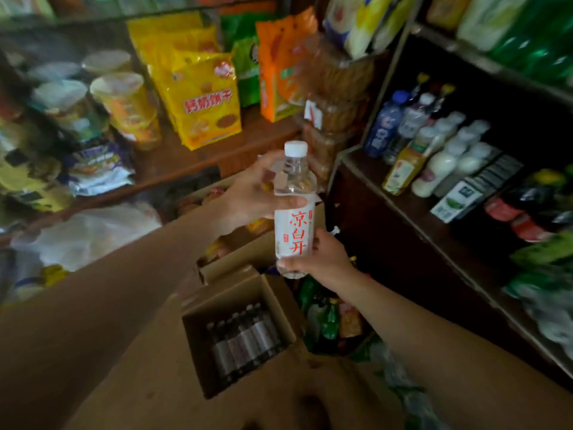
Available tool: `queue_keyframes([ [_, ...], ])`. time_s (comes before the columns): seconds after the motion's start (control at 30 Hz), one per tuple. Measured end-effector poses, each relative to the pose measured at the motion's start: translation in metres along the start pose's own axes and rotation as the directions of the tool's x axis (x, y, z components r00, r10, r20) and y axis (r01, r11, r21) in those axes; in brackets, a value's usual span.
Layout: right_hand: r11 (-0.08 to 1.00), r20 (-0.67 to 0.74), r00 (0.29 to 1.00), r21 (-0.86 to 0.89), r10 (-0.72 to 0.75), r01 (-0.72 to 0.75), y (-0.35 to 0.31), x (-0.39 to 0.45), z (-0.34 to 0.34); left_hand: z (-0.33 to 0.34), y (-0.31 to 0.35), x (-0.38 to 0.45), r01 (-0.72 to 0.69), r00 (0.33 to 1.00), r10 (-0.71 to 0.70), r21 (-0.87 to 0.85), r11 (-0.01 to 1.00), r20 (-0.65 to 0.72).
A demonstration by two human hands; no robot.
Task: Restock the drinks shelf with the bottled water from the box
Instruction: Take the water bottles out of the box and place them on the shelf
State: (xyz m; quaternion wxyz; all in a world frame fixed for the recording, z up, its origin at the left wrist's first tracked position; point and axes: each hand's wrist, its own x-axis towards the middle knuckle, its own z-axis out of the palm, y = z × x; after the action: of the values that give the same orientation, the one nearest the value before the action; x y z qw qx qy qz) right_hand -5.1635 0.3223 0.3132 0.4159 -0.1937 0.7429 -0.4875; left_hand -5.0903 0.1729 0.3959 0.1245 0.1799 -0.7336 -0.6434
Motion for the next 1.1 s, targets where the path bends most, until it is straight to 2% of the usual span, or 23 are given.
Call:
queue_keyframes([
  [0.07, 0.998, -0.099, 0.993, -0.017, -0.069, 0.068, -0.029, -0.016, -0.026, 0.014, 0.042, 0.01, -0.077, 0.996, 0.076, 0.014, 0.997, 0.055],
  [0.3, 0.976, -0.315, 0.925, -0.026, -0.213, 0.216, -0.105, -0.085, -0.119, 0.078, 0.169, 0.037, -0.268, 0.937, 0.242, 0.076, 0.96, 0.25],
  [0.53, 0.937, -0.528, 0.828, 0.154, -0.191, 0.314, -0.13, -0.162, -0.216, 0.173, 0.266, 0.053, -0.434, 0.831, 0.374, 0.059, 0.899, 0.41],
  [0.87, 0.926, -0.792, 0.589, 0.085, -0.161, 0.368, -0.106, -0.264, -0.349, 0.346, 0.344, 0.056, -0.562, 0.644, 0.481, -0.06, 0.825, 0.595],
  [1.1, 0.944, -0.895, 0.436, 0.06, -0.093, 0.323, -0.06, -0.336, -0.429, 0.475, 0.366, 0.052, -0.53, 0.485, 0.469, -0.178, 0.829, 0.738],
])
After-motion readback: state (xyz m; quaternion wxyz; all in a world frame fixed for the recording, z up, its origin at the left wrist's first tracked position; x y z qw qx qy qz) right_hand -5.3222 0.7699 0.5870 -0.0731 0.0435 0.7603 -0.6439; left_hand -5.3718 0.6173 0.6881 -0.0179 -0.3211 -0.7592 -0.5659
